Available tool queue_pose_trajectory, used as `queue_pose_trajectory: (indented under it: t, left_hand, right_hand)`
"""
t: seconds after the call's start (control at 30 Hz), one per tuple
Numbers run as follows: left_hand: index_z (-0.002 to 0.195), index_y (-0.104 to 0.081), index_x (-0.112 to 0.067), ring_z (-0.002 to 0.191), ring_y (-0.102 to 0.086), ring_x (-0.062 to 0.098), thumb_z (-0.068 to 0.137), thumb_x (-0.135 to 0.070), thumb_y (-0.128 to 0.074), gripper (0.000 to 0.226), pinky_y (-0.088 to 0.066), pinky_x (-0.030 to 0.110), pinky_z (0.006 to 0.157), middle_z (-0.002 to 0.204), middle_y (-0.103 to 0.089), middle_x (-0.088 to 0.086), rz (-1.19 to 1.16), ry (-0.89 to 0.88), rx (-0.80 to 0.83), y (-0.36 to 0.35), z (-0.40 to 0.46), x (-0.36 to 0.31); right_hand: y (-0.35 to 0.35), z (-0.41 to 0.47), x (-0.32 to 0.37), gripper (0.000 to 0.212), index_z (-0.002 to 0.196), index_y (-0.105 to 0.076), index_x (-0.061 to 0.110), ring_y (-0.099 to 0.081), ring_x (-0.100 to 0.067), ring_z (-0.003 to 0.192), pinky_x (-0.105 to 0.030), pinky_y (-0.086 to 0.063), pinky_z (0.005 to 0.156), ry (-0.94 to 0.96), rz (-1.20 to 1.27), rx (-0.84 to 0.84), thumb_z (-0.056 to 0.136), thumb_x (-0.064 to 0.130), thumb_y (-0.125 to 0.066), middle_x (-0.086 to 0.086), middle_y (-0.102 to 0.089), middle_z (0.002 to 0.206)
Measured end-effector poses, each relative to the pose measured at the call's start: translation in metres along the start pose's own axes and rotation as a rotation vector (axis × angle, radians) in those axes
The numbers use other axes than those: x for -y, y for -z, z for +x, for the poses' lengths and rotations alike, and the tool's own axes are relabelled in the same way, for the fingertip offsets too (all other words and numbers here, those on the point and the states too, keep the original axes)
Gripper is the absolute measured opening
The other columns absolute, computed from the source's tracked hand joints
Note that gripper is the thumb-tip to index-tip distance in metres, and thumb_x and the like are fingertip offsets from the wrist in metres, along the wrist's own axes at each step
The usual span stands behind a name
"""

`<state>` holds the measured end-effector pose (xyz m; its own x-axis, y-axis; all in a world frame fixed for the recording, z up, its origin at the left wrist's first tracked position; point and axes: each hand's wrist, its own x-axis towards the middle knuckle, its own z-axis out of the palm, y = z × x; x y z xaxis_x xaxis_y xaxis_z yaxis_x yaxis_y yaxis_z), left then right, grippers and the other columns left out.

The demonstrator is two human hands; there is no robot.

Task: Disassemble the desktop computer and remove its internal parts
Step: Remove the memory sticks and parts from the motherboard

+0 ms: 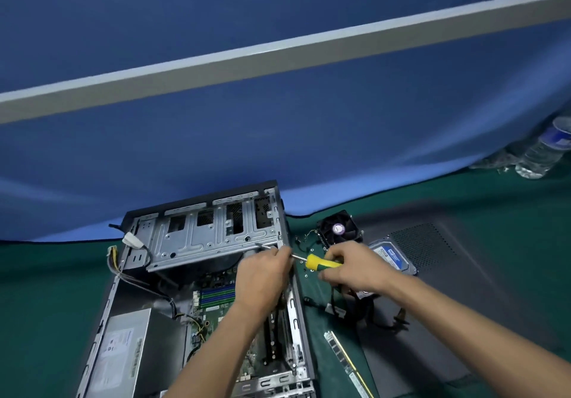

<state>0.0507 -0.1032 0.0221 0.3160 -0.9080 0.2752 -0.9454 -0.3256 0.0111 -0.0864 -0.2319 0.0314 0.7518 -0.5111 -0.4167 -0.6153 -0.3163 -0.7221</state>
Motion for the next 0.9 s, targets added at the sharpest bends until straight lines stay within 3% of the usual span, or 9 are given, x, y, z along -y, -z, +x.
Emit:
queue_pose_trajectory:
  t: [0.13,0.27,0.4,0.57,0.6,0.7,0.8,0.9]
  left_hand:
    - [0.077,-0.072,-0.018,0.046,-0.057,0.014,0.079,-0.026,-0.074,0.008,-0.029,0.019,0.043,0.060,-0.065,-0.005,-0.179,0.208,-0.001,0.004,-0.025,0.013]
    - [0.093,-0.072,-0.024,0.068,-0.063,0.016,0.088,-0.031,-0.062,0.013,-0.036,0.026,0.054,0.076,-0.070,-0.006,-0.345,0.333,0.068,-0.001,-0.046,0.025]
    - [0.096,-0.068,-0.028,0.062,-0.050,0.006,0.089,-0.033,-0.059,0.013,-0.038,0.024,0.055,0.071,-0.062,-0.013,-0.506,0.425,0.203,-0.014,-0.064,0.035]
    - [0.087,-0.065,-0.031,0.062,-0.054,0.013,0.079,-0.028,-0.064,0.009,-0.043,0.025,0.057,0.066,-0.059,-0.009,-0.743,0.458,0.539,-0.035,-0.086,0.050]
    - [0.077,-0.062,-0.031,0.063,-0.054,0.014,0.076,-0.027,-0.065,0.004,-0.041,0.024,0.054,0.064,-0.058,-0.010,-0.780,0.440,0.587,-0.039,-0.087,0.050]
    - [0.060,-0.050,-0.027,0.062,-0.057,0.016,0.071,-0.027,-0.067,0.021,-0.037,0.021,0.049,0.061,-0.056,-0.010,-0.811,0.388,0.716,-0.051,-0.086,0.043]
    - [0.062,-0.059,-0.018,0.050,-0.056,0.013,0.072,-0.030,-0.076,0.024,-0.041,0.023,0.048,0.058,-0.062,-0.004,-1.004,0.432,0.903,-0.060,-0.086,0.040]
    - [0.074,-0.066,-0.008,0.045,-0.056,0.015,0.080,-0.012,-0.072,0.009,-0.043,0.027,0.043,0.073,-0.070,0.014,-1.211,0.482,1.073,-0.063,-0.090,0.044]
  right_hand:
    - [0.010,0.000,0.028,0.019,0.079,-0.064,0.014,-0.058,-0.012,0.040,-0.022,-0.045,0.041,0.027,0.217,-0.024,0.071,0.016,-0.082,0.001,-0.063,0.053]
    - [0.001,0.001,0.057,0.021,0.076,-0.062,0.019,-0.064,-0.020,0.048,-0.025,-0.048,0.044,0.092,0.307,-0.167,0.071,0.021,-0.082,-0.004,-0.068,0.056]
    - [-0.026,-0.001,0.078,0.020,0.070,-0.054,0.027,-0.048,-0.007,0.041,-0.018,-0.034,0.040,0.179,-0.107,-0.264,0.072,0.037,-0.072,0.004,-0.058,0.054]
    - [-0.046,-0.001,0.098,0.013,0.069,-0.054,0.029,-0.039,-0.005,0.041,-0.020,-0.023,0.041,0.282,-0.448,-0.139,0.074,0.036,-0.064,0.006,-0.049,0.046]
    - [-0.049,0.000,0.101,0.012,0.069,-0.054,0.029,-0.039,-0.004,0.041,-0.019,-0.023,0.042,0.287,-0.485,-0.109,0.075,0.036,-0.063,0.007,-0.048,0.046]
    - [-0.056,0.003,0.105,0.013,0.065,-0.054,0.029,-0.038,-0.003,0.042,-0.021,-0.028,0.043,0.245,-0.559,-0.076,0.074,0.034,-0.062,0.008,-0.043,0.042]
    - [-0.059,0.003,0.105,0.021,0.056,-0.050,0.029,-0.041,-0.004,0.041,-0.021,-0.027,0.042,0.171,-0.594,-0.078,0.073,0.035,-0.061,0.006,-0.047,0.041]
    - [-0.059,0.001,0.103,0.024,0.053,-0.049,0.028,-0.042,-0.005,0.041,-0.022,-0.027,0.042,0.120,-0.602,-0.081,0.072,0.033,-0.062,0.006,-0.046,0.037]
